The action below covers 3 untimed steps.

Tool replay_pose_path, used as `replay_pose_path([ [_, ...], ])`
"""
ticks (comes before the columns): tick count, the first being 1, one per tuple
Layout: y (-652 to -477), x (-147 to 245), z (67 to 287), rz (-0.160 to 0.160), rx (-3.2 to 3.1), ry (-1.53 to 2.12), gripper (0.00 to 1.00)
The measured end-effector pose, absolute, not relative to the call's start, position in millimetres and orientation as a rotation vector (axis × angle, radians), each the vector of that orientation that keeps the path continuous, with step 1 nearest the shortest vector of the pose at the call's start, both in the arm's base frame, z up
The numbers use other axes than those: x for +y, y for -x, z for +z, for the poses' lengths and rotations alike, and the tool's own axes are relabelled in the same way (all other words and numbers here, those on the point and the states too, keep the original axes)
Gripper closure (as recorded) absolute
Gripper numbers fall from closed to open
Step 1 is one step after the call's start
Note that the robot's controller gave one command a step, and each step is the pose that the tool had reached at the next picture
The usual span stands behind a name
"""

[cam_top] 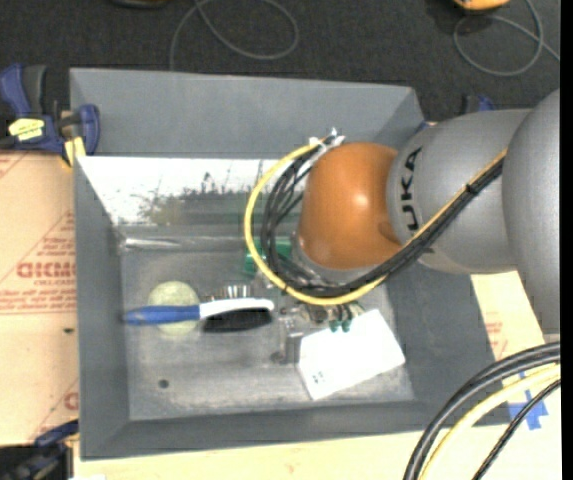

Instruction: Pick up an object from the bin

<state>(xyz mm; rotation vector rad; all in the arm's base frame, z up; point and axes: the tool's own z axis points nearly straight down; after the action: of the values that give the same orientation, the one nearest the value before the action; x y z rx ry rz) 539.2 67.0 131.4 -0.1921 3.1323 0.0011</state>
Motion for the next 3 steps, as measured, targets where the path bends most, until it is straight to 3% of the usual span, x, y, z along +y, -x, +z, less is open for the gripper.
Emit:
replay_pose_path([
  [1,-527.0,29,119,0.002,3.13,0.215,0.0],
  [2,-581.7,77,87,0.001,3.135,0.108,0.0],
  [3,-589.8,152,72,0.0,3.085,0.562,1.0],
])
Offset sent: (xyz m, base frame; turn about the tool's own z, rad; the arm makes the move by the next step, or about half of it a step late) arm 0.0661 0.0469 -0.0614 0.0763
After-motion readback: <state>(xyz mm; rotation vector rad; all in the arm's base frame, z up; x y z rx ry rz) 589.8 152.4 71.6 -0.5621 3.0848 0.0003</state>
